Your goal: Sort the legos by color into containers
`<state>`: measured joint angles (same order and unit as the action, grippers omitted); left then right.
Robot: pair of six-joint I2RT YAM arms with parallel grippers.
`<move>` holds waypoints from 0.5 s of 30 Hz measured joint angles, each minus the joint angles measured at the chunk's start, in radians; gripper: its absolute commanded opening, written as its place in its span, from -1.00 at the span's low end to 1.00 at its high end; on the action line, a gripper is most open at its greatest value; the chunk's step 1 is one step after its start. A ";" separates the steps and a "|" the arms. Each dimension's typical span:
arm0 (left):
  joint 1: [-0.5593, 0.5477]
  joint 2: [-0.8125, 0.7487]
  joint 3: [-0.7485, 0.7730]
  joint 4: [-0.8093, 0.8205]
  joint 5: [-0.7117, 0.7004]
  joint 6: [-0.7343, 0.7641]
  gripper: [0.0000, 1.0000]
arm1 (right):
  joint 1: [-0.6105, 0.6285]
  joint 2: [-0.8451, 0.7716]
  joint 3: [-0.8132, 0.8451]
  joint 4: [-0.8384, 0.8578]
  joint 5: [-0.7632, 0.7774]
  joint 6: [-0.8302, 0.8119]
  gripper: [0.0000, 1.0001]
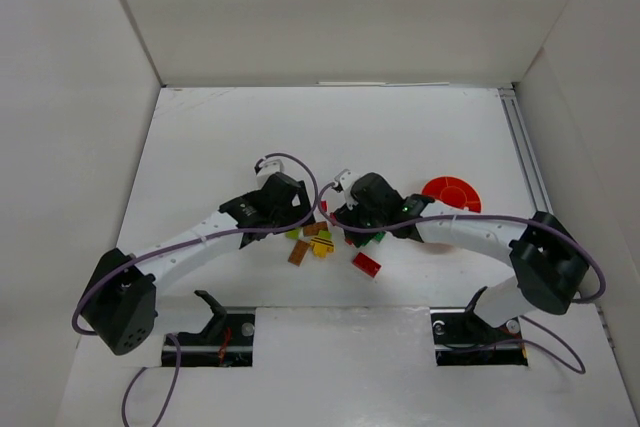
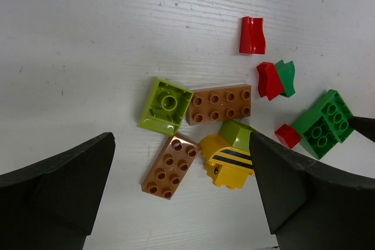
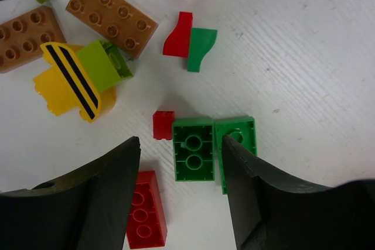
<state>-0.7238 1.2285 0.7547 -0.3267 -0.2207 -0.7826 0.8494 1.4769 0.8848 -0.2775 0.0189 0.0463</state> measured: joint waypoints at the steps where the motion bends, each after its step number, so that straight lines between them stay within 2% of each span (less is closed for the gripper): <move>1: 0.000 0.000 -0.003 0.000 0.000 0.000 0.94 | 0.006 0.006 0.000 -0.005 0.003 0.005 0.28; 15: 0.000 -0.020 -0.011 -0.003 0.003 0.000 0.94 | 0.029 0.053 -0.033 -0.080 0.110 0.084 0.12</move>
<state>-0.7238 1.2083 0.7441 -0.3294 -0.2180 -0.7822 0.8783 1.5303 0.8516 -0.3573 0.1287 0.1303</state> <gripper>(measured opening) 0.976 0.566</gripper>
